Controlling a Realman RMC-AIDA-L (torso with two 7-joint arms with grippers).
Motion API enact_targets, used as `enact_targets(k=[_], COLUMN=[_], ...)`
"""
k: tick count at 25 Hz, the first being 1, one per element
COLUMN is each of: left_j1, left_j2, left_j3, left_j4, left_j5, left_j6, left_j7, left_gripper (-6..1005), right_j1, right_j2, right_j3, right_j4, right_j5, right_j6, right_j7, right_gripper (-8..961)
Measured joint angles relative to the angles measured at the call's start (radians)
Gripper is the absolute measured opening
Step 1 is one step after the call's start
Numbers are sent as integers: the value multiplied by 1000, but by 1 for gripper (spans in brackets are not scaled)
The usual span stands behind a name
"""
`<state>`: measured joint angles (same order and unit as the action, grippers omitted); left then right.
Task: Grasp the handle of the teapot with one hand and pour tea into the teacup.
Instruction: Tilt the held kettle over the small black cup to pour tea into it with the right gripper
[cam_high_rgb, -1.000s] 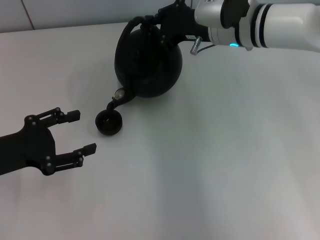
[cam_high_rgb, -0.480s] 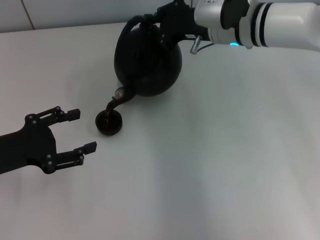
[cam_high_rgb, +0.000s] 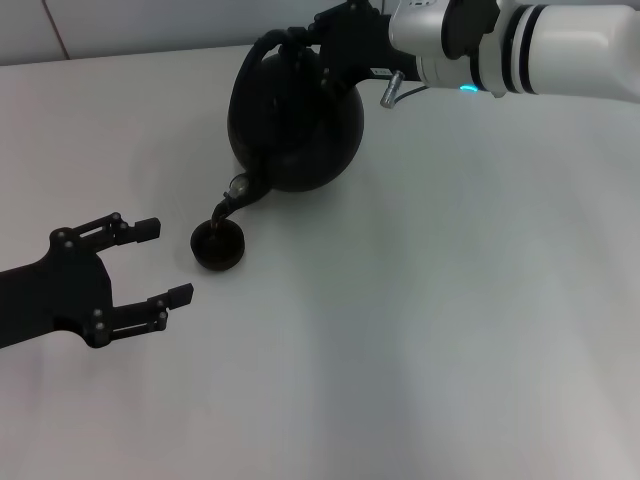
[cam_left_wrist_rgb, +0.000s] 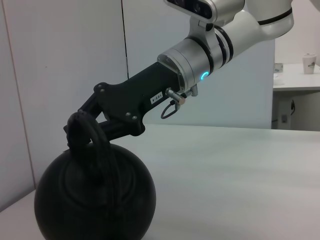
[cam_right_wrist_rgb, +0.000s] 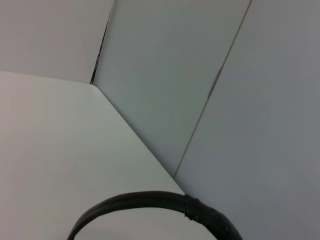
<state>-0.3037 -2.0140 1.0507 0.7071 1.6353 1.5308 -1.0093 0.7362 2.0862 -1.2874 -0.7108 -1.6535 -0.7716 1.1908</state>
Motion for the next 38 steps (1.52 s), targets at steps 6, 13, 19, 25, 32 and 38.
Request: enact_targets(k=[6, 13, 19, 25, 32, 38], left_j1=[0, 0, 0, 0, 3, 4], left_j2=[0, -3, -4, -6, -6, -7], left_j3=[0, 0, 0, -9, -11, -24], left_j4=[0, 3, 4, 6, 19, 19], left_j5=[0, 20, 22, 23, 18, 21], left_j6=[0, -10, -10, -11, -9, -7], left_j7=[0, 0, 0, 0, 0, 0], left_gripper=[799, 799, 799, 799, 799, 799], right_j1=[0, -10, -32, -59, -141, -208], right_j2=[-1, 1, 2, 2, 4, 3], right_j3=[-19, -20, -17, -19, -23, -14], right_j4=[-3, -16, -17, -13, -10, -13], right_j5=[0, 5, 77, 130, 301, 406], right_j6=[0, 0, 0, -4, -8, -10], right_j7=[-2, -3, -4, -5, -13, -17], right_gripper=[132, 132, 132, 132, 132, 132])
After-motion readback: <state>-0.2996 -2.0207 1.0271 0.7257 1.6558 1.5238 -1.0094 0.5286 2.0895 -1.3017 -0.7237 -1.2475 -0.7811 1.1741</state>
